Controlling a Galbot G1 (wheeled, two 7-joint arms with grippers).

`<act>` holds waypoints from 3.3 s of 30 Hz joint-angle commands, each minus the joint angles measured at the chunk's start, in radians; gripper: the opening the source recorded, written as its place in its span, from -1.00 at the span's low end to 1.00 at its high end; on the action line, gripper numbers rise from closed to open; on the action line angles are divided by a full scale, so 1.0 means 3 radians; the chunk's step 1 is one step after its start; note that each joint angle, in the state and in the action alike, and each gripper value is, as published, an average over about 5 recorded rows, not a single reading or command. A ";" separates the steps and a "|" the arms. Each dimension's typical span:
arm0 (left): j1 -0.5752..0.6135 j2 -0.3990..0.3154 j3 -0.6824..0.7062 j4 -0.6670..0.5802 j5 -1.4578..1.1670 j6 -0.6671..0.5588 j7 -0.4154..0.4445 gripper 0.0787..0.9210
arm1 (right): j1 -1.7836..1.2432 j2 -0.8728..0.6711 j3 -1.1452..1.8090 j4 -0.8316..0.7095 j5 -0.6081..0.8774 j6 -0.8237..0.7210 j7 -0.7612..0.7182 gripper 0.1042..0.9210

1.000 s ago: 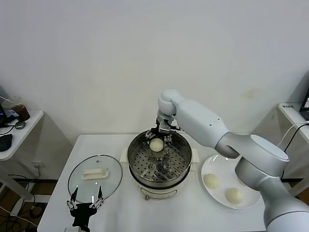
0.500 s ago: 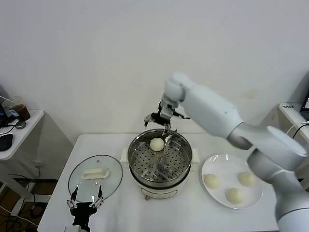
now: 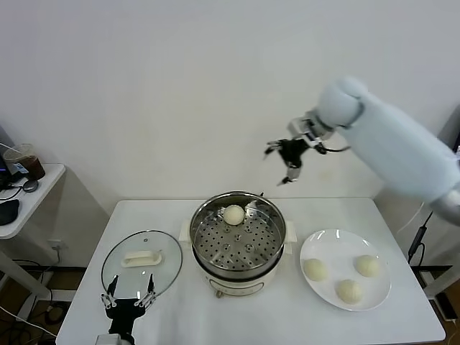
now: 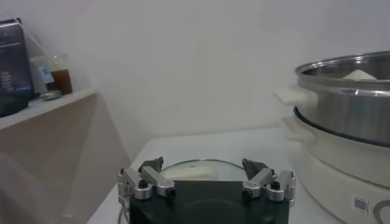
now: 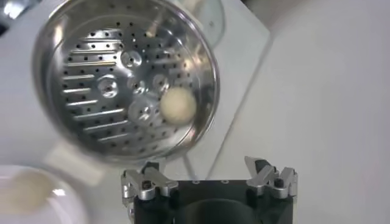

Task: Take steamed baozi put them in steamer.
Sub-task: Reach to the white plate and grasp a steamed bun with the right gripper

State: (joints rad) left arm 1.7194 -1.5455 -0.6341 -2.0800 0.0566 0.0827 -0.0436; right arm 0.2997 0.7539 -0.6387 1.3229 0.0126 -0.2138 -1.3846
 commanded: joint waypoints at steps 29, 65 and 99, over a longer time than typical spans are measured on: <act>0.0065 -0.0024 0.0008 0.0030 0.0010 0.0003 -0.0004 0.77 | -0.1661 -0.0555 0.0247 0.0662 -0.0746 -0.0798 0.0082 0.76; -0.0033 -0.0031 -0.0028 0.0187 0.0002 0.0007 0.0004 0.77 | -0.1764 0.0039 0.0261 0.0140 -0.1013 -0.0574 0.0228 0.76; -0.0067 -0.0059 0.0003 0.0198 0.0013 0.0008 0.0004 0.77 | -0.1504 -0.0309 0.0303 0.0289 -0.0754 -0.0673 0.0167 -0.05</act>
State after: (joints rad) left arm 1.6987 -1.5635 -0.6326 -2.0197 0.0601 0.0849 -0.0427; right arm -0.2067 0.7224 -0.5424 1.3784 -0.2600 -0.4095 -1.3256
